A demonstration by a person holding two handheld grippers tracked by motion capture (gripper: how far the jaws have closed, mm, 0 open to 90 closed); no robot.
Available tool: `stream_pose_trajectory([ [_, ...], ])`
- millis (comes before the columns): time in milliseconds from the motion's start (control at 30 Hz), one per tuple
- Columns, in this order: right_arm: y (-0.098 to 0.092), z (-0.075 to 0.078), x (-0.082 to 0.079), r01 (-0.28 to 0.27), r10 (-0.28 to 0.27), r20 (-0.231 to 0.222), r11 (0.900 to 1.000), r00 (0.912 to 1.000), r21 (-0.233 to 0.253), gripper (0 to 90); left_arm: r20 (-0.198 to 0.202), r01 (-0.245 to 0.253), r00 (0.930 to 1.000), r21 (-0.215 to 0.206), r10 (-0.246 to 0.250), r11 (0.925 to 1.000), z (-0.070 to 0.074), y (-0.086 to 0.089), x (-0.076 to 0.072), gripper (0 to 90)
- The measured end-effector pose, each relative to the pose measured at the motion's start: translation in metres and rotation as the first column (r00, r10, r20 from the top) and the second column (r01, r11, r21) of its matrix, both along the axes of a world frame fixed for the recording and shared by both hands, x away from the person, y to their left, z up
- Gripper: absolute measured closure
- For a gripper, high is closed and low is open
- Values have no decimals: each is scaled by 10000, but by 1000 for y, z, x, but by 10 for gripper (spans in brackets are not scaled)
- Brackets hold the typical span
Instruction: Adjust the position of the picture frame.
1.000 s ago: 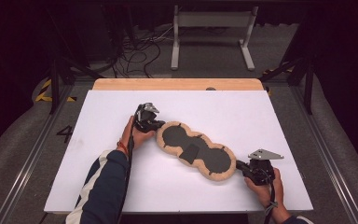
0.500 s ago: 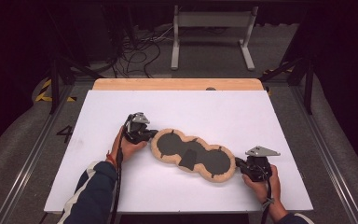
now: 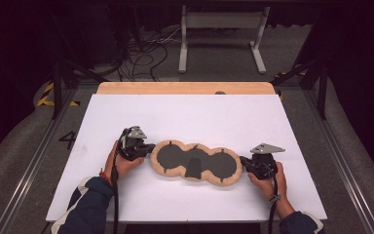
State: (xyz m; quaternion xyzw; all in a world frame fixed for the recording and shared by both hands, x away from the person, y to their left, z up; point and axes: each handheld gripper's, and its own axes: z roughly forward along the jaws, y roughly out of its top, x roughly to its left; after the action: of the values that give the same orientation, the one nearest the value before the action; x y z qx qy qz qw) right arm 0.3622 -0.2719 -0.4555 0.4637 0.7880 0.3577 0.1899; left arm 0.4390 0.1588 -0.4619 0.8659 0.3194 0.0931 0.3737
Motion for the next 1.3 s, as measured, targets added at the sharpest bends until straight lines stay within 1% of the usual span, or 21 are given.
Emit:
stream_pose_trajectory([
  [67,-2,2,-4,-89,89,111,10000,9999,13,900,22,44,10000,-142,-44,9999,-1,3,-1,865],
  [133,-4,4,-6,-151,150,158,9999,9998,58,900,34,6,10000,-167,-5,9999,-1,6,-3,865],
  [167,-6,6,-11,-257,254,162,9996,9995,132,900,-115,34,9999,-550,-40,9985,0,9,-5,863],
  [200,-6,7,-16,-411,411,118,9992,9991,-3,900,-51,86,9999,-640,-89,9979,1,11,-7,866],
  [233,-6,7,-16,-411,411,118,9992,9991,-3,900,-51,86,9999,-640,-89,9979,1,11,-7,865],
  [267,-8,7,-25,-590,591,50,9982,9982,-128,900,100,131,9999,-546,-126,9984,3,12,-9,864],
  [300,-9,8,-27,-671,671,3,9977,9977,-68,900,70,233,9997,-656,-229,9976,4,12,-14,867],
  [333,-11,8,-30,-749,750,-78,9972,9972,20,900,156,245,9996,-565,-237,9981,5,12,-16,870],
  [400,-11,9,-32,-769,770,-159,9970,9969,80,900,203,275,9994,-534,-265,9982,5,12,-19,871],
  [467,-9,6,-34,-954,954,-296,9954,9950,13,900,157,320,9994,-482,-312,9983,4,13,-23,871],
  [500,-7,5,-35,-932,927,-335,9956,9951,-139,900,153,343,9993,-450,-336,9984,3,14,-23,869],
  [567,-6,4,-34,-918,911,-317,9955,9953,-239,900,67,340,9994,-503,-337,9982,2,14,-25,871],
  [667,-7,3,-33,-784,780,-390,9969,9962,-74,900,192,427,9989,-367,-420,9984,2,14,-25,878],
  [733,-6,2,-33,-673,668,-344,9977,9972,-112,900,141,358,9993,-493,-351,9981,1,15,-25,877],
  [767,-6,2,-33,-654,650,-335,9978,9973,-131,900,176,371,9992,-401,-364,9985,0,15,-24,873],
  [1000,-4,1,-31,-410,408,-225,9991,9989,-97,900,53,231,9997,-424,-229,9988,-2,14,-25,893],
  [1067,-4,1,-29,-357,355,-207,9993,9992,-81,900,40,279,9996,-411,-277,9988,-2,15,-25,896],
  [1133,-3,1,-27,-274,272,-180,9996,9995,-111,900,-22,173,9998,-495,-175,9986,-2,15,-26,896],
  [1200,-3,2,-23,-281,277,-160,9994,9995,-212,900,15,188,9998,-444,-187,9988,-2,16,-27,896],
  [1233,-3,1,-21,-285,282,-150,9994,9995,-212,900,-49,170,9998,-537,-173,9984,-3,16,-27,896],
  [1300,-3,1,-17,-229,227,-149,9996,9996,-177,900,2,119,9999,-517,-120,9986,-3,16,-27,897],
])
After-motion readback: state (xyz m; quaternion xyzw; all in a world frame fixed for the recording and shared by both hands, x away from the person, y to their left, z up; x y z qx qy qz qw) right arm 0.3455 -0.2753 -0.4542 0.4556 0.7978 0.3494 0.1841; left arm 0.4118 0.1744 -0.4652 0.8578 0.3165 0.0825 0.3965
